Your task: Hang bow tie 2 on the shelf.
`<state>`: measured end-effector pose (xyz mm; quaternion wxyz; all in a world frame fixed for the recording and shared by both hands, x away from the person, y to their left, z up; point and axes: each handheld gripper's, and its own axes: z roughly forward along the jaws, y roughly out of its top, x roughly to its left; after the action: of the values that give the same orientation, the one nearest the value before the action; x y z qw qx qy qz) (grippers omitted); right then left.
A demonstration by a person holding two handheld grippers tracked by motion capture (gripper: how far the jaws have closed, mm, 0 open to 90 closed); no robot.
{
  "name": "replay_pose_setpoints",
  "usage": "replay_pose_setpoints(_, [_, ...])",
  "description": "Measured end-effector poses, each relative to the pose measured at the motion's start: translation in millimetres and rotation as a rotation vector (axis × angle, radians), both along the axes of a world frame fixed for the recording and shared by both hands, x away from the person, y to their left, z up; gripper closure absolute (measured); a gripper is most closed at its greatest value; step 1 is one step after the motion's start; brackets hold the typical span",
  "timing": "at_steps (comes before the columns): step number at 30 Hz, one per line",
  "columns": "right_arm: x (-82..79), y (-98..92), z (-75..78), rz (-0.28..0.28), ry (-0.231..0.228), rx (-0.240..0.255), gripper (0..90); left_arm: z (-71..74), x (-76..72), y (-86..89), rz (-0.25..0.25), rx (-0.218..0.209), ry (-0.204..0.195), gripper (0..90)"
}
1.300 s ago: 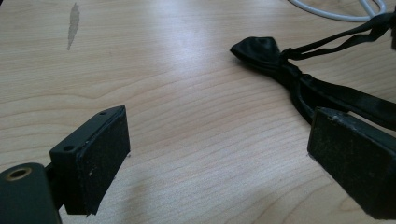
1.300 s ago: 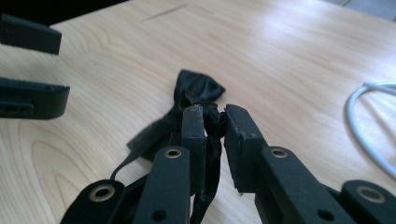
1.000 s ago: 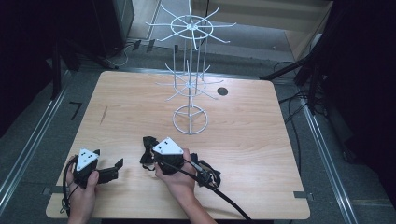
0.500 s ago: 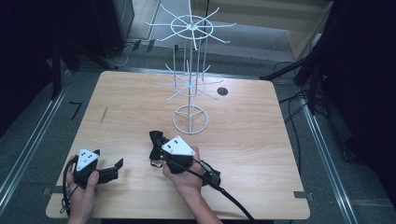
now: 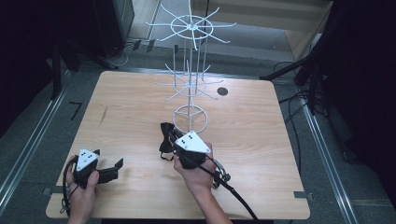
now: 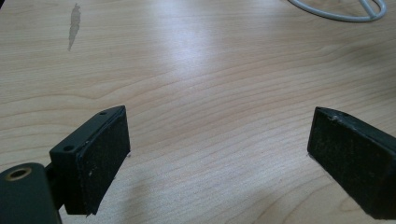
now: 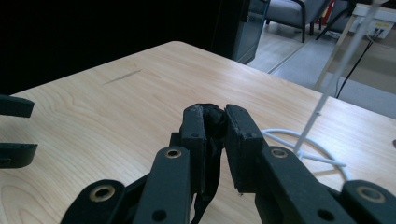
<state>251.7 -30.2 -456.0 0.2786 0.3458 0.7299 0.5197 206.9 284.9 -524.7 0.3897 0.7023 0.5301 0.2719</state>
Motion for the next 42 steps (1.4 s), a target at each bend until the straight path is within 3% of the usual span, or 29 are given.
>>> replay_pose_setpoints(16, [0.6, -33.2, 18.6, -0.047, -0.042, 0.008, 79.7, 0.0, -0.1, -0.2, 0.001, 0.002, -0.001, 6.6])
replay_pose_setpoints(42, [-0.7, -48.3, 40.6, -0.029, -0.103, 0.018, 79.6, 0.0, 0.2, -0.2, 0.001, 0.0, 0.002, 6.5])
